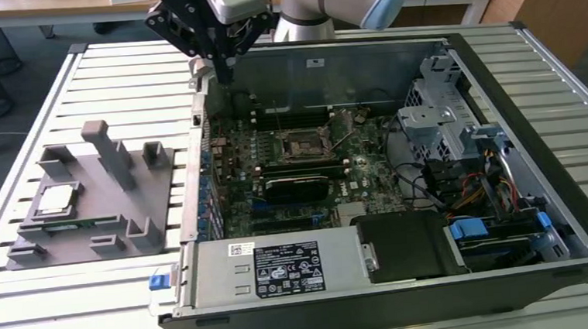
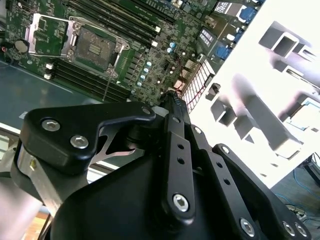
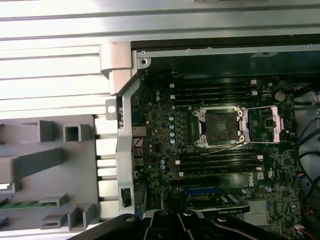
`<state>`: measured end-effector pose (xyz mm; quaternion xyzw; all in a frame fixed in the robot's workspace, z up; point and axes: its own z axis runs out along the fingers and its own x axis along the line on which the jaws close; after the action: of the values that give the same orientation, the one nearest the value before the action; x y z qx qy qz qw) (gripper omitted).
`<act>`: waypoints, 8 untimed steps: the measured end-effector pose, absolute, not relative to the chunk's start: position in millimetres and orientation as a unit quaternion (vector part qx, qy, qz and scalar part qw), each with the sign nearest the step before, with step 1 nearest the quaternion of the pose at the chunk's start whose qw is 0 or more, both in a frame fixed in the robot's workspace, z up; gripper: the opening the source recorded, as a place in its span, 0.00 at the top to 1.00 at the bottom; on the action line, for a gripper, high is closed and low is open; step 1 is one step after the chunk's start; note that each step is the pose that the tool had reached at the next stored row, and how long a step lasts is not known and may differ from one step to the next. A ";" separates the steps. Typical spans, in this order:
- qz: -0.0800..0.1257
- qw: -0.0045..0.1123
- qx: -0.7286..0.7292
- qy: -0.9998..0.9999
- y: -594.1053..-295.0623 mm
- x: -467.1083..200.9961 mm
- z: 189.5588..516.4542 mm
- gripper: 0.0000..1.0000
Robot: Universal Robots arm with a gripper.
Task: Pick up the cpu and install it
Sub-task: 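Reach for the cpu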
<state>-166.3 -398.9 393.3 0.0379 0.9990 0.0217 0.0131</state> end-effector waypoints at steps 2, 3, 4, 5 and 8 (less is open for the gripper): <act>0.022 0.013 0.038 0.999 -398.9 -167.7 393.3 0.89; 0.022 0.013 0.038 0.999 -398.9 -168.4 393.3 0.89; 0.022 0.013 0.038 0.999 -398.9 -169.0 393.3 0.89; 0.022 0.013 0.038 0.999 -398.9 -169.8 393.3 0.89; 0.022 0.013 0.038 0.999 -399.0 -172.1 393.3 0.89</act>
<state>-172.1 -399.0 393.3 0.0379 0.9990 0.0217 0.0131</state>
